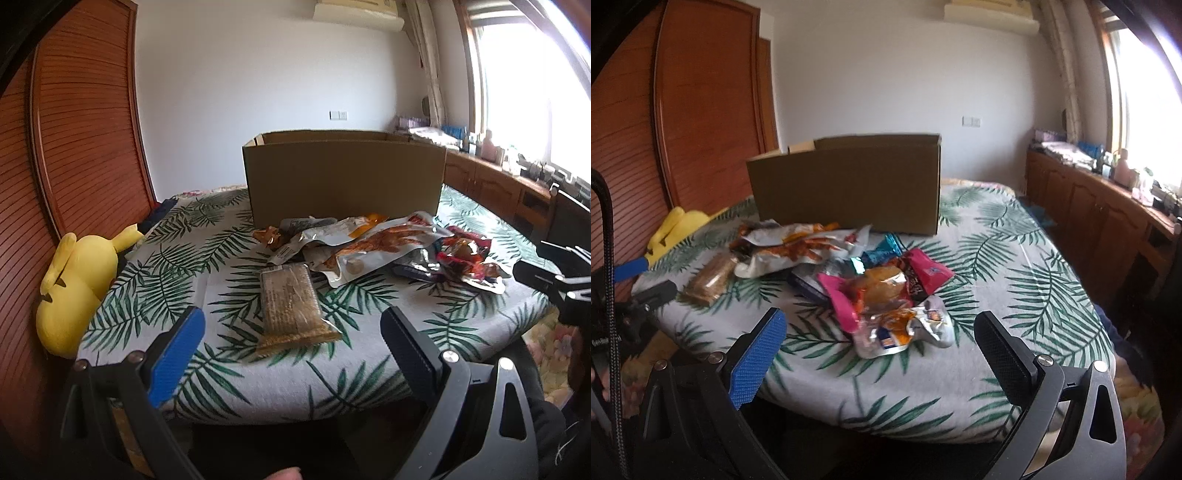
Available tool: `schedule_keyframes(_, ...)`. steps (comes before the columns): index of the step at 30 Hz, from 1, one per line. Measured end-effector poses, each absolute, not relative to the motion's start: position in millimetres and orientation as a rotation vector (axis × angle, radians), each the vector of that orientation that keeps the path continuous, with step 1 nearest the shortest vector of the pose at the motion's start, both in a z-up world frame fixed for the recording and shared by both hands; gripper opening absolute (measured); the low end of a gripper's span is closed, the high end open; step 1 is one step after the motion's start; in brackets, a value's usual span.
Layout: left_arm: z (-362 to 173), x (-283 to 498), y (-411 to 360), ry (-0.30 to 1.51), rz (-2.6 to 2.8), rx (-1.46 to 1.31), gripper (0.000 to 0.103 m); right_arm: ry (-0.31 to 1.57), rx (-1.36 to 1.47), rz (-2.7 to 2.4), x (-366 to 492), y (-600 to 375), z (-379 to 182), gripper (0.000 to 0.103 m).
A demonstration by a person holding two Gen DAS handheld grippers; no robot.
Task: Organize snacks
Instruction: 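Reach the left tool to the brown granola pack while the right tool reaches the red sausage packet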
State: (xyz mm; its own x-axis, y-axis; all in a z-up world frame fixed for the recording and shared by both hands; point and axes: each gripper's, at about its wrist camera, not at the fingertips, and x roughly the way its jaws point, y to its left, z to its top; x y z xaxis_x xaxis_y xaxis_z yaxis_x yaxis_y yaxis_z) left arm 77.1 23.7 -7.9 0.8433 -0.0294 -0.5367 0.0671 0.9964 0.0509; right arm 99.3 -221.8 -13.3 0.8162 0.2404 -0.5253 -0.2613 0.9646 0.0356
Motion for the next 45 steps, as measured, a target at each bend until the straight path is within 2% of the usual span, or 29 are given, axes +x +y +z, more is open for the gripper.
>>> schedule_keyframes(10, -9, 108, 31, 0.676, -0.062, 0.076, 0.097, 0.673, 0.041, 0.313, 150, -242, -19, 0.098)
schedule_keyframes(26, 0, 138, 50, 0.711, -0.040, 0.071, 0.097, 0.810, 0.126, 0.298, 205, -228, -32, 0.088)
schedule_keyframes(35, -9, 159, 46, 0.772, -0.111, 0.064, 0.097, 0.867, 0.015, 0.291, 212, -215, -39, 0.088)
schedule_keyframes(40, -13, 170, 46, 0.809, -0.151, 0.035, 0.097, 0.862, -0.038, 0.286, 209, -210, -40, 0.073)
schedule_keyframes(44, -16, 178, 48, 0.854, -0.184, 0.020, 0.096, 0.858, -0.047, 0.292, 210, -212, -39, 0.070)
schedule_keyframes(45, -18, 180, 48, 0.870, -0.190, 0.019, 0.096, 0.854, -0.048, 0.293, 210, -212, -38, 0.067)
